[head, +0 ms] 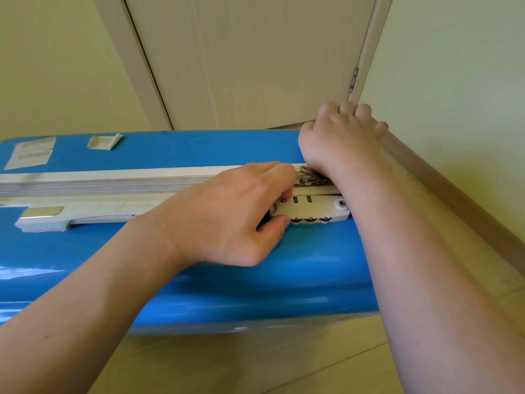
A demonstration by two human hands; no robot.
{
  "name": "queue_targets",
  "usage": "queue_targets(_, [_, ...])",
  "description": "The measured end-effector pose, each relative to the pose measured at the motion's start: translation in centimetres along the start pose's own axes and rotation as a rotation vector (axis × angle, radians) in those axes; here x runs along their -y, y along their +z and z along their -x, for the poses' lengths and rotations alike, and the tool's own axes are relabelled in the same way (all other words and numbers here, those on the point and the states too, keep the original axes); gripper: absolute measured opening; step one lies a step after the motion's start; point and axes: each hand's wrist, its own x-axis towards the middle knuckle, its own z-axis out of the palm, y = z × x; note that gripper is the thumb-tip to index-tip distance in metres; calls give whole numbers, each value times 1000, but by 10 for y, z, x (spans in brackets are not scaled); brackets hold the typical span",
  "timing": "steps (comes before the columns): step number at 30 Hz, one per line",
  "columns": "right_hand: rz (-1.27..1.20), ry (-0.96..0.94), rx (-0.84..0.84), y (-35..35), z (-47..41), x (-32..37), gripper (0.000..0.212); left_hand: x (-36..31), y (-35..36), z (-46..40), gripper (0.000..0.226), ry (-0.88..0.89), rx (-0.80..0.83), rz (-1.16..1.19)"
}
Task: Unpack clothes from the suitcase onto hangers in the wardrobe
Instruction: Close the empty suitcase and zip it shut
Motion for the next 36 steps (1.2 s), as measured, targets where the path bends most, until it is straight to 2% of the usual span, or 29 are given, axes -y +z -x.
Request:
queue_targets(10, [4, -1, 3, 0, 0, 0, 40, -3, 2, 0, 29, -20, -26, -27])
queue_targets(18, [3, 3, 16, 0, -1, 0, 40, 0, 0, 0, 23, 4, -16, -17])
queue_targets(31, [-6, 3, 9, 1, -2, -1, 39, 2, -3, 2, 16, -26, 48, 37])
queue_targets(36, [-17, 3, 0, 2, -2, -3, 37, 3, -7, 0, 23, -89, 119, 116])
